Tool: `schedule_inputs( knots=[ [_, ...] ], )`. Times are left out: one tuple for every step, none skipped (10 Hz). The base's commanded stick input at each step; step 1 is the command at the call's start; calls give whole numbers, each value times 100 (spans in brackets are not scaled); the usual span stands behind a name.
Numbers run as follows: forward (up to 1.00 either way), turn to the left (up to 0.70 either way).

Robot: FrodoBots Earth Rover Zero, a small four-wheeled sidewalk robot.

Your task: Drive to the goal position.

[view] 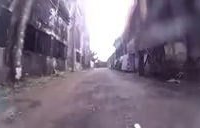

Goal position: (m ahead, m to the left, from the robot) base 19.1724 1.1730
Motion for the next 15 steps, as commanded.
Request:
schedule_inputs(
  knots=[
    [70,0],
    [70,0],
    [70,0],
    [70,0],
    [70,0],
    [70,0],
    [70,0],
    [70,0],
    [70,0],
    [70,0],
    [70,0],
    [70,0],
    [70,0],
    [70,0],
    [70,-12]
  ],
)
